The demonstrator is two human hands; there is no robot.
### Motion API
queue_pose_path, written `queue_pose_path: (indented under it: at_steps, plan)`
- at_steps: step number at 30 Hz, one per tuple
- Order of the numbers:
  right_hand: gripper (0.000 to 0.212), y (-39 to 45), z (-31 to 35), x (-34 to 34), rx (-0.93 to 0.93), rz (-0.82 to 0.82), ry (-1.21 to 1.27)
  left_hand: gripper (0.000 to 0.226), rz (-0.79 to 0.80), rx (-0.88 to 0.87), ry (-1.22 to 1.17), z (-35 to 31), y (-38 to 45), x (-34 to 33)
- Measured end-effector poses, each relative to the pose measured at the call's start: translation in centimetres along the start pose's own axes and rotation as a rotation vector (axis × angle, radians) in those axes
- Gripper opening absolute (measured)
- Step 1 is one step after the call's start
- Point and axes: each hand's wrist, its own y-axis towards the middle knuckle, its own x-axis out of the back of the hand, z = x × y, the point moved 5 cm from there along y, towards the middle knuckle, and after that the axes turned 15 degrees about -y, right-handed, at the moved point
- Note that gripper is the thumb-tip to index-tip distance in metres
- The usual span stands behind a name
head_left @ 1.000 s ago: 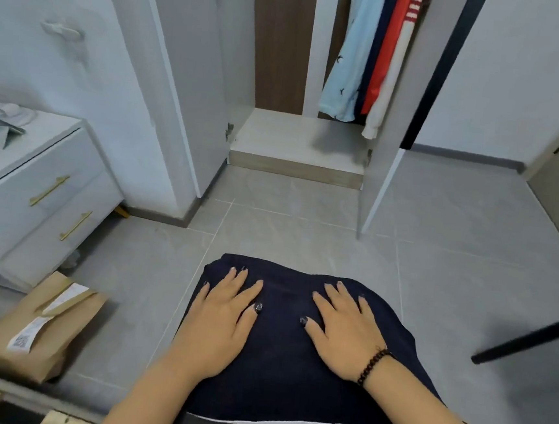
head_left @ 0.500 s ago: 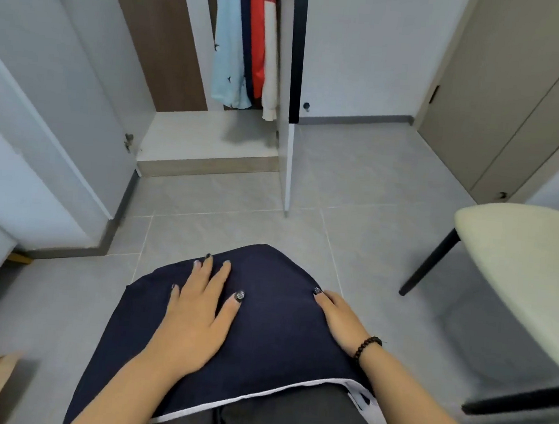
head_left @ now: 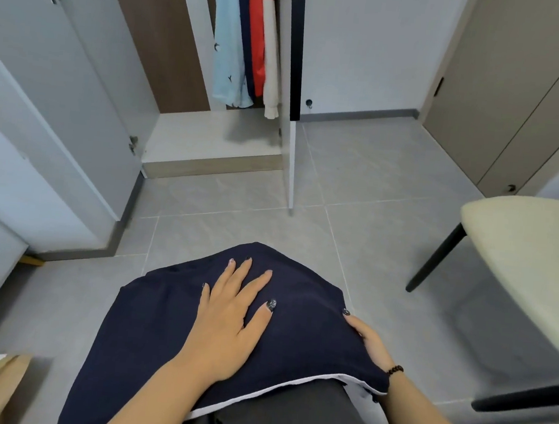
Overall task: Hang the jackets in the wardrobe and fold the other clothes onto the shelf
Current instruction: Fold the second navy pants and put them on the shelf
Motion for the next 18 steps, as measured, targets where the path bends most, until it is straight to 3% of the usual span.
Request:
queue_pose_path:
  at_steps: [5, 8, 10, 14, 18]
  plan:
    - [0.030, -1.1, 3.5, 1.6, -0.002, -0.089, -0.112, 0.057, 0.066, 0.074, 0.085, 1.5, 0.2, -0.6]
    - [0.037, -2.8, 8.0, 1.6, -0.010, -0.106, -0.305, 0.051, 0.108, 0.097, 0.109, 2.0, 0.2, -1.2]
    - [0.052, -3.7, 12.1, 0.4, 0.060, -0.099, -0.479, 0.047, 0.115, 0.065, 0.060, 1.7, 0.2, -1.6]
    - [0.063, -6.0, 19.7, -5.0, 0.232, -0.169, -0.845, 0.041, 0.001, 0.063, -0.264, 1.4, 0.1, -0.4]
    - [0.073, -8.4, 24.1, -13.8, 0.368, -0.238, -1.207, 0.035, -0.177, 0.212, -0.765, 2.4, -0.8, 2.9]
